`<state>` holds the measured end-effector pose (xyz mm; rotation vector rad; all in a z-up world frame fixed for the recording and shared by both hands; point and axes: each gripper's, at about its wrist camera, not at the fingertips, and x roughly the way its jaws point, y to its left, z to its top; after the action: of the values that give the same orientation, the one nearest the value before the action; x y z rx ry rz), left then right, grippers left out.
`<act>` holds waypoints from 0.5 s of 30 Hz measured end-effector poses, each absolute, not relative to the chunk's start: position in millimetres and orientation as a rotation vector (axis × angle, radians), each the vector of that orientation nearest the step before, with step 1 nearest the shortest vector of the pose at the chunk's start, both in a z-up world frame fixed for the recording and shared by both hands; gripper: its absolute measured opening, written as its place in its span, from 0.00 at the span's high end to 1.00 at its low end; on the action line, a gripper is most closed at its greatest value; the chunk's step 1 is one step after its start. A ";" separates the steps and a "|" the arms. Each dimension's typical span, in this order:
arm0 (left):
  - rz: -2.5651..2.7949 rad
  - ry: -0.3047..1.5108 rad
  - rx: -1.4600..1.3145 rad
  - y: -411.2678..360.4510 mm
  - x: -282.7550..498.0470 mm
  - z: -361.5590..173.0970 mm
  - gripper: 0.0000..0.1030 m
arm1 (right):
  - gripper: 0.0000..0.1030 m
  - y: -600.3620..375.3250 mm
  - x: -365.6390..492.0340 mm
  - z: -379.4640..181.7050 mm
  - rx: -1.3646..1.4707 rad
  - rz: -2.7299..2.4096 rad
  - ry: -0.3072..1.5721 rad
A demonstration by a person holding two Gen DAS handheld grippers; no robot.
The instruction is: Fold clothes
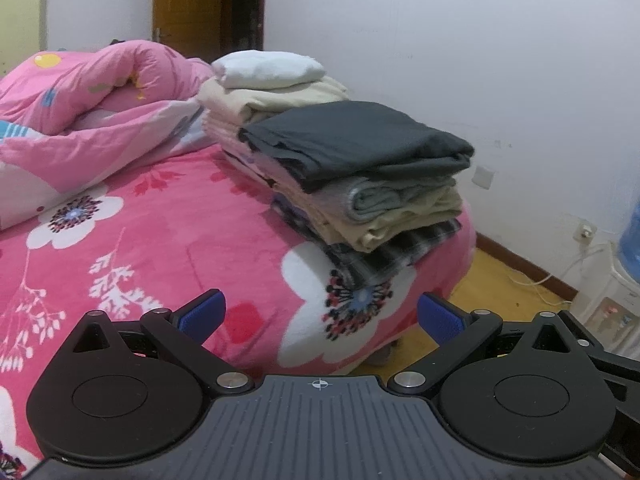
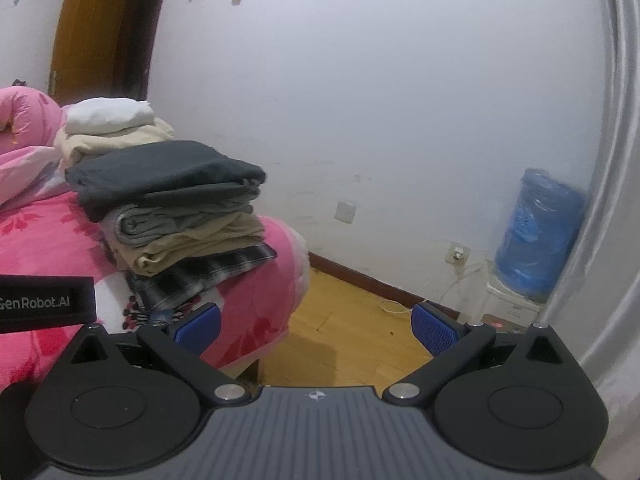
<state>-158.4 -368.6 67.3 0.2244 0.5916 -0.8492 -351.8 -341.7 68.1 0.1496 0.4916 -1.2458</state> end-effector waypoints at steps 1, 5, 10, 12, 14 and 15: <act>-0.843 0.594 0.223 -367.2 -156.1 67.1 0.00 | 0.00 -340.9 -349.1 67.9 0.148 -1.239 0.493; -0.823 0.600 0.214 -362.0 -148.0 66.2 0.00 | 0.00 -338.4 -338.4 68.0 0.136 -1.214 0.498; -0.806 0.605 0.203 -356.3 -139.5 65.8 0.00 | 0.00 -335.3 -325.9 69.0 0.122 -1.192 0.500; -0.802 0.607 0.199 -354.6 -137.1 65.8 0.00 | 0.00 -333.9 -321.8 69.4 0.116 -1.184 0.501; -0.799 0.609 0.196 -353.2 -134.8 65.5 0.00 | 0.00 -332.1 -319.0 69.7 0.111 -1.178 0.503; -0.798 0.611 0.194 -352.6 -133.6 65.3 0.00 | 0.00 -331.4 -317.8 69.7 0.108 -1.175 0.505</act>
<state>-133.6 -352.6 65.3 0.1941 0.6111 -0.7978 -317.8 -331.4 69.7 0.1081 0.5045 -1.1751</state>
